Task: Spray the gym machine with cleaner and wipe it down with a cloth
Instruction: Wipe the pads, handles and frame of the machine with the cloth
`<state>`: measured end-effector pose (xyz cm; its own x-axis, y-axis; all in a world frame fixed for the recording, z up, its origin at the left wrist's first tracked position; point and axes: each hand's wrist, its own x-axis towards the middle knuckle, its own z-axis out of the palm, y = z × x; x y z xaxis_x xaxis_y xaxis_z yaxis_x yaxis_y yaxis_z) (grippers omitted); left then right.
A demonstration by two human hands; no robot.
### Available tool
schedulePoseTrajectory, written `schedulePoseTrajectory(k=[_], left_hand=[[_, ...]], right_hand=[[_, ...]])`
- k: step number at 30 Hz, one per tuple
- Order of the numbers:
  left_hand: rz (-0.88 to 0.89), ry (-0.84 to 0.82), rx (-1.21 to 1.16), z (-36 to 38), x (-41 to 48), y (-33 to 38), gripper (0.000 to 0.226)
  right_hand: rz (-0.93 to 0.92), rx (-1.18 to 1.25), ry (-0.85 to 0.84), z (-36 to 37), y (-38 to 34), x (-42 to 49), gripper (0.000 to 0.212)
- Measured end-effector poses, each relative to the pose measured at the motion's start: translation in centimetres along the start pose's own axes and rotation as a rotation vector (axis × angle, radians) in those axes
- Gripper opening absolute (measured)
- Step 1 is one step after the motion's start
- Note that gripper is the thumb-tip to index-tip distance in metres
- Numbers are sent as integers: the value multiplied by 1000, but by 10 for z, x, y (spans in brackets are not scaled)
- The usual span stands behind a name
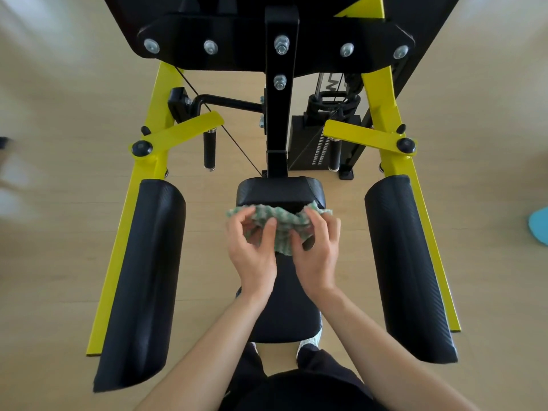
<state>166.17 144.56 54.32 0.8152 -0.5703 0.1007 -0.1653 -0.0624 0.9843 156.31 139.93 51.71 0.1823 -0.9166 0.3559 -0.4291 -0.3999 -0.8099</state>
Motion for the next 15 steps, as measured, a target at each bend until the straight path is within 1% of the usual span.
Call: schedulePoseTrajectory(k=[3,5,6,9,11,13,15], left_hand=[[202,-59,131,-8,10,0,44],[281,-74,257,-12,16,-13,44],[296,-70,298,-13,17,-20,41],[301,-64,375,-16,11,-38,29],[276,-95,402,-18,2,-51,23],[158,-119,363,-18,-5,-61,20],[24,-111,310,-17,-7,-62,16]], right_hand=[[-177,-112,54,-4,-1,16,49],[-223,-187,61,-5,8,18,46],[-211,-214,65,-4,14,16,43],[-99,-245,50,-2,27,2,30],[17,-215,-12,-1,34,-10,25],[185,-112,-74,1,35,-18,24],[353,15,-57,1,29,-17,24]])
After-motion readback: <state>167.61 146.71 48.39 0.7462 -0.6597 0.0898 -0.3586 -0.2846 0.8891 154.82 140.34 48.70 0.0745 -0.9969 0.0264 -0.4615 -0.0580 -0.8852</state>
